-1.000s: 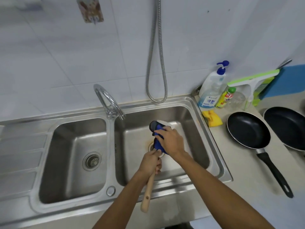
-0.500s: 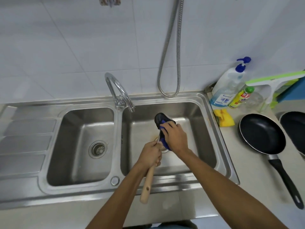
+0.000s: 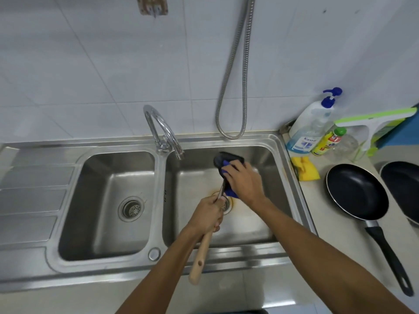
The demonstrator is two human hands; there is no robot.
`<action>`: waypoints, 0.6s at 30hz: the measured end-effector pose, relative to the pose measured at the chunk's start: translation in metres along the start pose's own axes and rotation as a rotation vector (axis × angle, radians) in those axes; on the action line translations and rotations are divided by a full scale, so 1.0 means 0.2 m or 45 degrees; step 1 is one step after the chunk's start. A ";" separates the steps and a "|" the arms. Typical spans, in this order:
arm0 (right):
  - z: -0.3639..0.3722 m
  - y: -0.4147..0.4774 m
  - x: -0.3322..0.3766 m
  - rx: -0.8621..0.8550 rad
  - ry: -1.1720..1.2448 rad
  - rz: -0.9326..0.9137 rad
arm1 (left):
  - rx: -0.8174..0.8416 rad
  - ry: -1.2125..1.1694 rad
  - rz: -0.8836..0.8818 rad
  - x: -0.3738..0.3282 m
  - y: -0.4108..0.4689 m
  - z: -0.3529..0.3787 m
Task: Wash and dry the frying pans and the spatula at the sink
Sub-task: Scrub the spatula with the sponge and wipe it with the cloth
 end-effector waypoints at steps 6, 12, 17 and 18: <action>0.01 0.07 -0.20 0.070 0.063 0.405 | 0.009 0.011 -0.001 0.00 -0.02 -0.01; 0.03 -0.12 0.05 -0.075 0.094 0.083 | 0.059 0.026 -0.045 0.05 -0.01 -0.03; 0.06 -0.06 -0.02 -0.050 0.000 0.015 | 0.052 0.022 -0.033 0.07 -0.02 -0.01; 0.05 -0.02 -0.07 -0.029 -0.023 0.100 | 0.042 0.014 -0.030 0.07 -0.03 -0.02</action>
Point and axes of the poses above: each hand's wrist, its own y-axis towards the middle knuckle, its own z-axis out of the palm, x = y × z, the point moved 7 cm from there along y, towards the middle knuckle, and after that the axes turned 1 degree about -y, right-handed, at the moved point
